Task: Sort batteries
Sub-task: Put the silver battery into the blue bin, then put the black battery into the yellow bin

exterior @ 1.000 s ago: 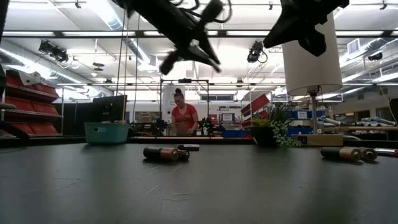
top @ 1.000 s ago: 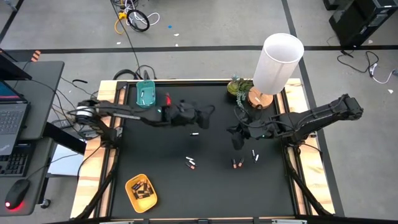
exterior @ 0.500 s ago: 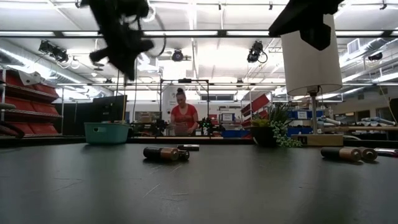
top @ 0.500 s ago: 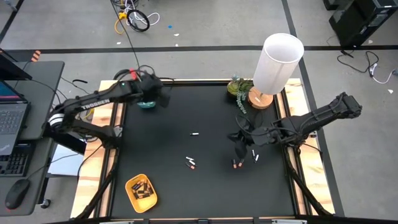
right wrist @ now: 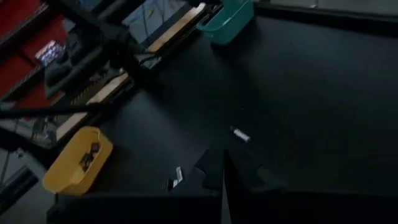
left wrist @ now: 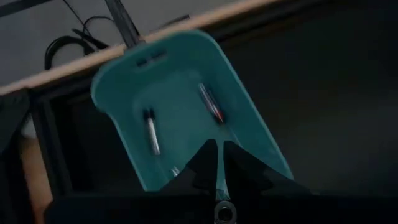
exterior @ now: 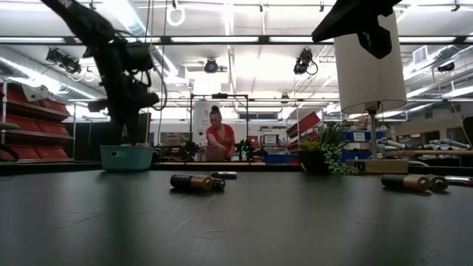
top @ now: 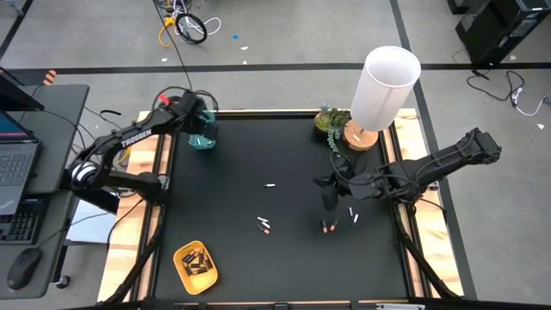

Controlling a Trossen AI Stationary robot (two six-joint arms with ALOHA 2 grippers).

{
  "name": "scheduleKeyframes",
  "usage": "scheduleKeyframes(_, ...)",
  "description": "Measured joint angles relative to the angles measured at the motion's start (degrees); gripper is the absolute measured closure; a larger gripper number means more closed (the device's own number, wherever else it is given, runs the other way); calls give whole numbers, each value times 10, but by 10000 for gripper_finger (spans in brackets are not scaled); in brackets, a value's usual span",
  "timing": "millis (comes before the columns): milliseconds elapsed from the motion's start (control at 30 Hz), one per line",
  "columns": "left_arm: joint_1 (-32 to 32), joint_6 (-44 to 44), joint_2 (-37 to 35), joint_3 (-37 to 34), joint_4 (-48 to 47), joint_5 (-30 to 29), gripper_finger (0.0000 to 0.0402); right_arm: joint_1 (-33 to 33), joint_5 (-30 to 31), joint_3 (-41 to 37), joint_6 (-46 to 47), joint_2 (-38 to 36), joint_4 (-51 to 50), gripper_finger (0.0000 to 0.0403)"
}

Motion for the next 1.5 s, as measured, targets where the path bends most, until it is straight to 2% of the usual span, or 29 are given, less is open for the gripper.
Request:
scheduleKeyframes(233, 68, 52, 64, -13, 65, 57, 368, -27, 16, 0, 8, 0, 27, 401)
scheduleKeyframes(433, 76, 53, 119, -13, 106, 68, 368, -55, 10, 0, 9, 0, 51, 401)
scheduleKeyframes(633, 77, 49, 142, -13, 110, 68, 364, -60, 5, 0, 8, 0, 62, 401)
scheduleKeyframes(967, 77, 52, 143, -10, 105, 74, 313, -71, 4, 0, -5, 0, 61, 401)
scheduleKeyframes(1133, 77, 59, 143, 27, 81, 74, 284, -79, -5, 0, -11, 0, 62, 401)
scheduleKeyframes(1333, 71, 65, 122, 92, 24, 75, 271, -96, -67, 0, -12, 0, 42, 401)
scheduleKeyframes(1500, 34, 58, 78, 130, 9, 75, 271, -120, -186, 0, 24, 0, -74, 401)
